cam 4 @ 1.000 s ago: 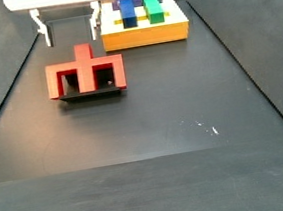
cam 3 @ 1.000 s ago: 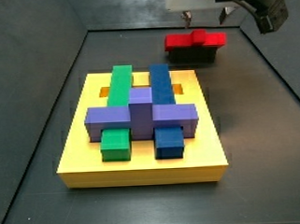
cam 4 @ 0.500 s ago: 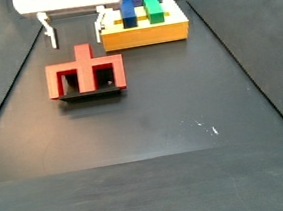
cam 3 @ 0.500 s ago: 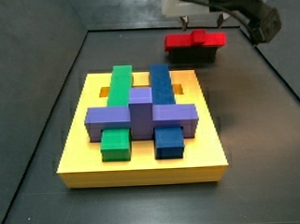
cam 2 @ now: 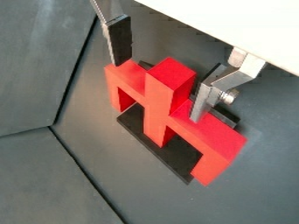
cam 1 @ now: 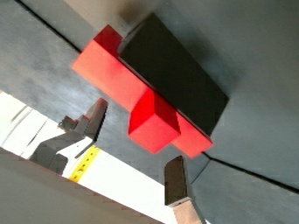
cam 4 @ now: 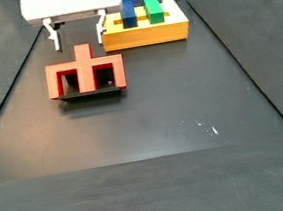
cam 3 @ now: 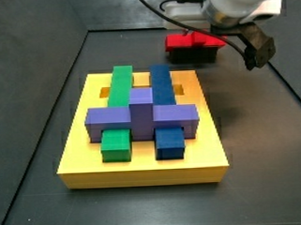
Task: Pick up the red object. Move up. Place the red object on the fixture. Regrasp the red object. Move to above the board. Insert the red object.
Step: Regrasp the red object.
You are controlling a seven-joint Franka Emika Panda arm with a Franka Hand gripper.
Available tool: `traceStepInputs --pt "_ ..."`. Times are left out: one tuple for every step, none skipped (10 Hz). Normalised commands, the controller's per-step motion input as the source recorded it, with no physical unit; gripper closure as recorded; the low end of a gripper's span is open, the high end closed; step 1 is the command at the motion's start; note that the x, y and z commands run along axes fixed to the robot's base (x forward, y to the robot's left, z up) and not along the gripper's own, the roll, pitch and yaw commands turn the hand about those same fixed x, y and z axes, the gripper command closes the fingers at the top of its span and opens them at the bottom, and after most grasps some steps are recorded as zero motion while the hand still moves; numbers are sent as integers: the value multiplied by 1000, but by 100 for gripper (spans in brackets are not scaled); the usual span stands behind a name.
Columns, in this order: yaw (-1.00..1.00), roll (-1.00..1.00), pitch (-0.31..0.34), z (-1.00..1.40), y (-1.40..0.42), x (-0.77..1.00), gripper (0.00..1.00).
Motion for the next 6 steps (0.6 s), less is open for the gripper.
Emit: traceStepInputs --pt "0 271 97 -194 14 51 0" --pt "0 243 29 -217 57 0 0" --pt "0 180 23 -109 6 0 0" --pt "0 143 0 -137 0 -49 0" --pt "0 51 0 -14 6 -14 0" --pt "0 0 0 0 0 0 0"
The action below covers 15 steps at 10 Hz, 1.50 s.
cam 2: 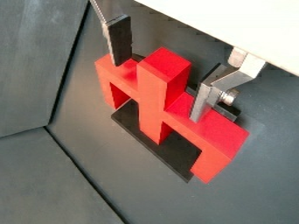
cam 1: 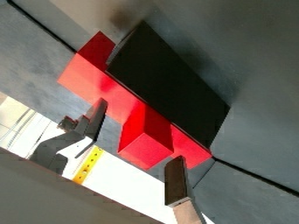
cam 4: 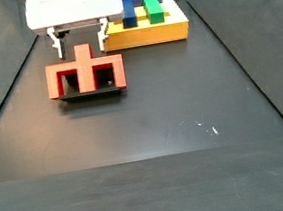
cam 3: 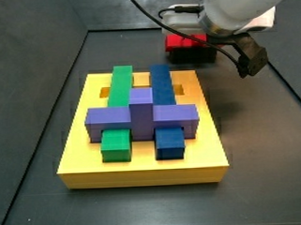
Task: Pick up the red object. Move up. Place the red object on the fixture. Regrasp the red object. Move to above the board. Insert the red object.
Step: Regrasp the red object.
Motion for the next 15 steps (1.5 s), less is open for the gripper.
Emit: traceStepInputs --pt "0 0 0 0 0 0 100" --pt "0 0 0 0 0 0 100" --pt "0 0 0 0 0 0 100" --pt "0 0 0 0 0 0 100" --pt "0 0 0 0 0 0 100" --pt "0 0 0 0 0 0 100" --pt "0 0 0 0 0 0 100" --pt "0 0 0 0 0 0 100" --pt "0 0 0 0 0 0 100" --pt "0 0 0 0 0 0 100" --pt "0 0 0 0 0 0 100" --pt "0 0 0 0 0 0 100" --pt "0 0 0 0 0 0 100" --pt "0 0 0 0 0 0 100" --pt "0 0 0 0 0 0 100"
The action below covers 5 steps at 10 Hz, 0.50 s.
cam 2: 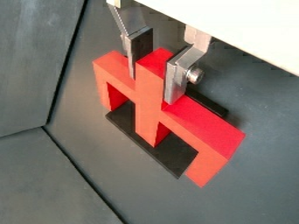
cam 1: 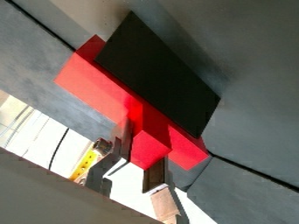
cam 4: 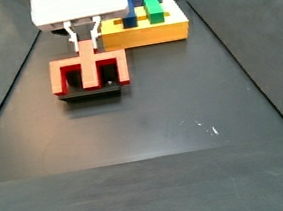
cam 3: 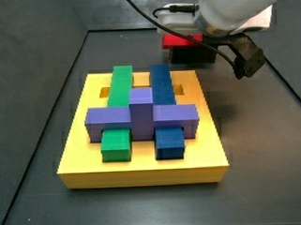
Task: Pick up the red object. Move up. Place the red object on the fixture. Regrasp the red object. Move to above the board. Insert the red object.
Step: Regrasp the red object, then move to above the board.
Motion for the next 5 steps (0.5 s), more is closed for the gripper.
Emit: traceStepInputs --pt "0 0 0 0 0 0 100" --pt "0 0 0 1400 0 0 100" --pt "-21 -3 -10 1400 -25 5 100" --pt "-37 -47 17 1400 -22 -22 100" --pt "-20 -26 35 1400 -5 -5 100"
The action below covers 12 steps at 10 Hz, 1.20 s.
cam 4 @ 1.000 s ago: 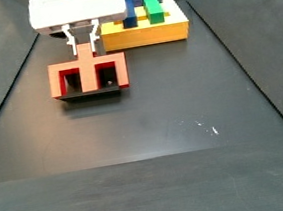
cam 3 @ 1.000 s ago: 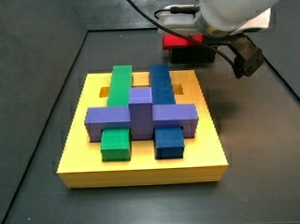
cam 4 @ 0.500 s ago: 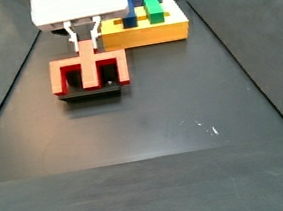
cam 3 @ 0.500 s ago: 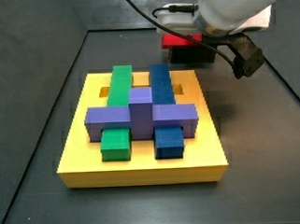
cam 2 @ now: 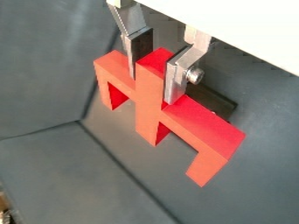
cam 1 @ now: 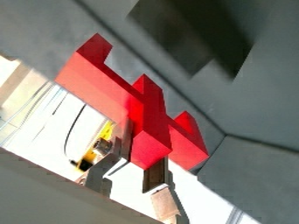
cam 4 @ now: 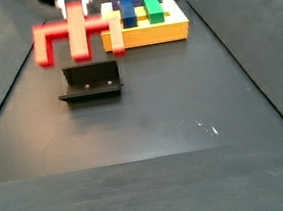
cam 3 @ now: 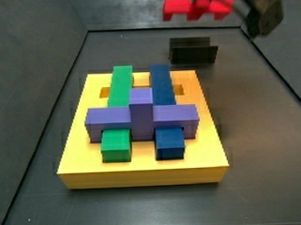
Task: Pick up the red object. Move up. Place the red object on the fixture. Regrasp the red object. Move to above the board. Insert the red object.
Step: Move to above the board.
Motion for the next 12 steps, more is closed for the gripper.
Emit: traceStepInputs --pt "-15 -6 65 1400 -30 8 100" --pt "0 -1 65 1400 -36 10 100" --pt "15 -6 76 1400 -33 31 100" --pt "18 -12 91 702 -29 23 100" --pt "30 4 90 300 -15 27 100" --pt "5 -1000 78 291 -1400 -992 100" --pt "6 -1000 73 301 -1400 -1003 100" --pt "18 -1000 49 315 -1400 -1099 100" --pt "22 -1000 50 291 -1400 -1118 100" --pt "28 -1000 42 302 -1400 -1116 100" --pt "37 -1000 30 149 -727 -614 100" --pt "36 -1000 32 52 -327 -304 100"
